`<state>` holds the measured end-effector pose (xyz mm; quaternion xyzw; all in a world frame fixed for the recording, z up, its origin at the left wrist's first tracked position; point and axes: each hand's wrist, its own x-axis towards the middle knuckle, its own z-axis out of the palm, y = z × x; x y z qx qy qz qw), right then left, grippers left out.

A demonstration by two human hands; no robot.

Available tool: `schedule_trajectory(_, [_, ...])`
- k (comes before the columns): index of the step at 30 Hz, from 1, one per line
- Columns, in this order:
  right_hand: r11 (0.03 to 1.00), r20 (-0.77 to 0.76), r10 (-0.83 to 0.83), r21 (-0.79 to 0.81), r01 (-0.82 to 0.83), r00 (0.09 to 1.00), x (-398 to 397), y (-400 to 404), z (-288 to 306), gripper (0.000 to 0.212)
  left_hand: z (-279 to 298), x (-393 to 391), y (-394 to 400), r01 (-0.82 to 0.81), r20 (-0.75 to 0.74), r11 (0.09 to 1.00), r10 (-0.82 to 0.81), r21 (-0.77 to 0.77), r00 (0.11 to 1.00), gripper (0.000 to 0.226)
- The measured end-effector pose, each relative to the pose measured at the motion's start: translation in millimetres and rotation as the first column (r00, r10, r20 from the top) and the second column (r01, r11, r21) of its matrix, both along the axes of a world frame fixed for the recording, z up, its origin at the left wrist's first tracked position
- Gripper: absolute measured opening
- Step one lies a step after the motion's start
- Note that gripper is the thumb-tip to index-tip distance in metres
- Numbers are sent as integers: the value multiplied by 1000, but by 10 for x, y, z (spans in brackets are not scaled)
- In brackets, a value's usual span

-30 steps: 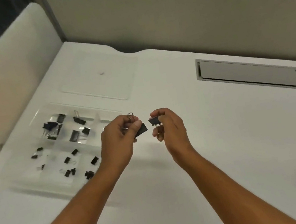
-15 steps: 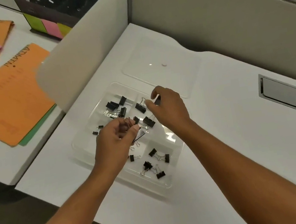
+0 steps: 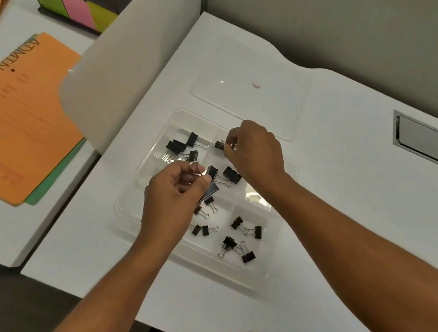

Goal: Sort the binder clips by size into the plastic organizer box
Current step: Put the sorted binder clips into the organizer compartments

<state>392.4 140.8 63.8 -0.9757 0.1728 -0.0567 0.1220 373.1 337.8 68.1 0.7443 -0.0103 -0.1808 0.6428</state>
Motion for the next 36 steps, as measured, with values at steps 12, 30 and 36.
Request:
schedule_trajectory(12, [820,-147,4,567,81,989,-239,-24,274,18,-9,19,-34,-5,-14,1000,6,25,1000,13])
schedule_trajectory(30, [789,51,-231,594,156,972,-735,153,180,25,15,245,-381,86,202,971,-132,221,971,5])
schedule_trajectory(36, [739,67,-337,637,219,939,-901,148,174,26,-21,486,-840,159,260,808,-359,567,896,8])
